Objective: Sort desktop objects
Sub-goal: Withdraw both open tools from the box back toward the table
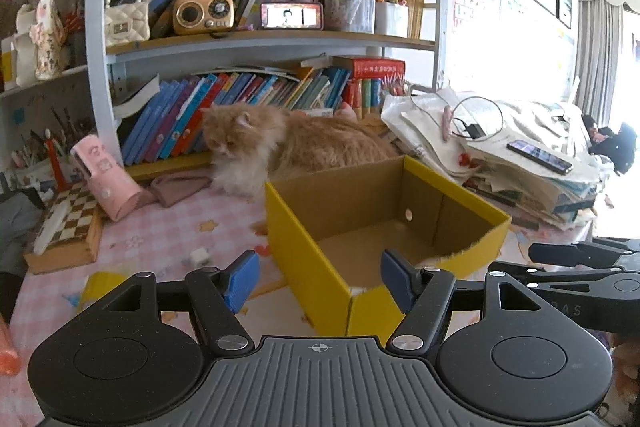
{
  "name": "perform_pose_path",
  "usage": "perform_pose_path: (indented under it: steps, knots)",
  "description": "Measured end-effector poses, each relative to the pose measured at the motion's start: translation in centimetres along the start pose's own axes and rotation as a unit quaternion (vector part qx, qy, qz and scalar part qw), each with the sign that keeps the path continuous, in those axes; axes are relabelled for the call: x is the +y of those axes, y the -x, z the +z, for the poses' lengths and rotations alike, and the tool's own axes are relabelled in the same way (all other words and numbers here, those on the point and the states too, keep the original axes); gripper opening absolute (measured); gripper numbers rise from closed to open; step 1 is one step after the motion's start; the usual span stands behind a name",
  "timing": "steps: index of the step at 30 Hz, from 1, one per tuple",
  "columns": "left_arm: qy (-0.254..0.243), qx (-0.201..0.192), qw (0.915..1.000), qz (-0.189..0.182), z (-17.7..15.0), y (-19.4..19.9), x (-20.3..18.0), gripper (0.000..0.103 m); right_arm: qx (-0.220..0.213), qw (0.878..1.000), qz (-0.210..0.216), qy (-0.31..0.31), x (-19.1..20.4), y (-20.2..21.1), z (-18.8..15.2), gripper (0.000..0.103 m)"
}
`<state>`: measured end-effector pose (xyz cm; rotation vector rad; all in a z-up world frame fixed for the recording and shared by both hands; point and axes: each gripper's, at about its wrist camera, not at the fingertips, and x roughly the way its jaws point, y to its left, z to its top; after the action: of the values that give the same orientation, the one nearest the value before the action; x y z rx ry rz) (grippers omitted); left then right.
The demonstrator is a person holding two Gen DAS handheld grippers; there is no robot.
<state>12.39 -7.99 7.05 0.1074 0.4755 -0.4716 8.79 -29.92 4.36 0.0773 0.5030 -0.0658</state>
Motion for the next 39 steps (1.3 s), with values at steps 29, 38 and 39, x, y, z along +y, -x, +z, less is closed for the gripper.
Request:
perform_pose_path:
  steps: [29, 38, 39]
  knots:
    - [0.026, 0.092, 0.9935, 0.061, -10.3, 8.9, 8.6, 0.078, 0.092, 0.993, 0.068, 0.002, 14.2, 4.9, -8.1, 0.055]
    - [0.063, 0.094, 0.9911, 0.071, -11.0, 9.6, 10.6, 0.081, 0.096, 0.989, 0.096, 0.057, 17.3, 5.1, -8.3, 0.058]
    - [0.065, 0.094, 0.9910, 0.070, -11.0, 9.5, 10.6, 0.081, 0.095, 0.989, 0.097, 0.062, 17.5, 5.2, -8.3, 0.058]
